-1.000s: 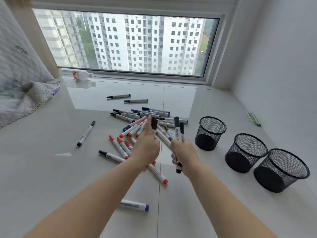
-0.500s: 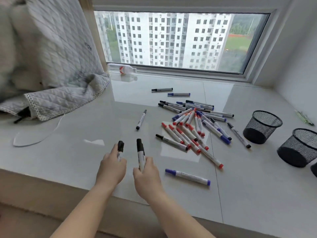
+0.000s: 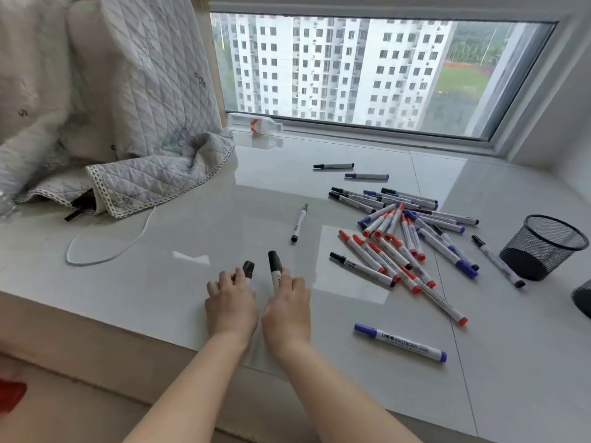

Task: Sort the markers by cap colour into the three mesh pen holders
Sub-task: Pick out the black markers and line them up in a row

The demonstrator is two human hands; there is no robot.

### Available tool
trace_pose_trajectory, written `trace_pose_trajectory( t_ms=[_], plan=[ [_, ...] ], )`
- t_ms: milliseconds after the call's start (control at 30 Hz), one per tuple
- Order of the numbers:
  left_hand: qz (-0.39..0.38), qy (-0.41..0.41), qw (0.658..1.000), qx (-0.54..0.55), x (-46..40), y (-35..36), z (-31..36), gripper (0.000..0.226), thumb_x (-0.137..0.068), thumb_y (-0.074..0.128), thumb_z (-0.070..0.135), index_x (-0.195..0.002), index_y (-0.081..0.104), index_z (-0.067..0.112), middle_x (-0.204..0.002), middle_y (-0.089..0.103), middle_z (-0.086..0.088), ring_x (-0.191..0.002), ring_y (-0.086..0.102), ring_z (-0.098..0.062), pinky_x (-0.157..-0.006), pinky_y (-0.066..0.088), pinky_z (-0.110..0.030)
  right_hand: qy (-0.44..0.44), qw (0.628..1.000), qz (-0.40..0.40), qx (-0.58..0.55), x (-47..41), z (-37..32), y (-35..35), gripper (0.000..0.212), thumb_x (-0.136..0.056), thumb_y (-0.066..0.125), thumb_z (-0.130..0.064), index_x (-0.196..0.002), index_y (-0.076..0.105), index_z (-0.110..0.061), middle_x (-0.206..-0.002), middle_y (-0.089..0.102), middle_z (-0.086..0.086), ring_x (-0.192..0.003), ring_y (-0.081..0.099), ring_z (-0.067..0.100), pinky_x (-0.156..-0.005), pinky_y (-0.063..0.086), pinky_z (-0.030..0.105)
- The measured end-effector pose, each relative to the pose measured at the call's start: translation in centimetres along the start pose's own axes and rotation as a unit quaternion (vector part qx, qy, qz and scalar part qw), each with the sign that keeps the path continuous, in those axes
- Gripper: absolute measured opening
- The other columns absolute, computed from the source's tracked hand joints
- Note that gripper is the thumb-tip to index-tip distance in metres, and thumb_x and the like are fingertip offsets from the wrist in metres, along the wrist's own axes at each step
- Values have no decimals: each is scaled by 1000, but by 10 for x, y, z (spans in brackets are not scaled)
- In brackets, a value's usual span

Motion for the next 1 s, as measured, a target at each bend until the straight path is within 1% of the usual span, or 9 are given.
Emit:
trace_pose_trajectory(
  t_ms=[100,200,300,400,533,667,733,833,1000],
  plan=[
    [-3,-15,1000,-20,-4,1,-7,48,-95,35,39,-139,32,18,-131,40,-8,-117,38,-28,-87,41,-40,13,994,-16,111,-4,6,5,61,-95,37,-30,-147,9,-16,-141,28,7,-126,27,27,-102,27,35],
    [-20,-18,999,-17,-8,3,-4,49,-96,31,42,-139,32,19,-135,38,-6,-121,35,-27,-91,38,-41,8,989,-45,142,-9,8,10,62,-96,33,-39,-147,7,-16,-147,21,6,-133,18,25,-106,19,37],
    [-34,-20,999,14,-14,-1,0,48,-95,31,44,-134,36,16,-136,38,-8,-122,35,-29,-92,38,-42,-9,997,-4,82,-14,6,-7,52,-94,36,-40,-141,26,-19,-141,32,4,-129,25,24,-103,24,36],
    [-30,-16,999,38,-25,-13,6,46,-95,33,43,-132,38,16,-136,37,-9,-122,34,-30,-92,38,-43,-51,995,53,70,-27,12,-44,43,-92,40,-30,-133,40,-19,-132,43,2,-123,32,22,-99,28,34],
    [-24,79,991,106,-42,-28,44,49,-95,37,41,-139,35,19,-137,39,-7,-126,33,-26,-100,33,-40,-83,982,96,143,-51,39,-95,36,-88,44,-17,-124,51,-17,-124,52,3,-116,41,22,-97,33,32],
    [-60,149,973,168,-58,-28,95,42,-96,38,34,-137,39,22,-132,45,-6,-123,40,-22,-103,35,-37,-83,967,83,227,-73,62,-113,32,-91,45,-23,-121,52,-17,-123,53,3,-115,42,22,-97,36,33],
    [-74,176,972,140,-69,-23,116,40,-96,34,23,-135,41,25,-131,46,-5,-122,42,-22,-101,38,-39,-91,959,66,262,-80,68,-110,33,-92,45,-28,-122,51,-16,-122,53,4,-114,42,23,-95,37,33],
    [-107,197,974,43,-89,-10,138,54,-87,32,4,-134,42,29,-131,46,1,-117,45,-21,-91,44,-36,-102,950,51,290,-93,79,-106,31,-93,43,-28,-120,51,-14,-121,53,6,-114,41,25,-93,36,33],
    [-109,243,956,-123,-102,3,150,53,-89,36,4,-133,43,32,-127,43,1,-107,49,-22,-77,42,-31,-123,949,22,291,-98,82,-99,28,-94,40,-25,-114,54,-12,-118,57,7,-113,42,25,-92,35,33]
  ],
)
Point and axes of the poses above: each hand's wrist, its own x-axis away from the middle knuckle, its own y-axis out of the palm, z = x × y, the point moved 10 cm from there along -x, towards the middle knuckle
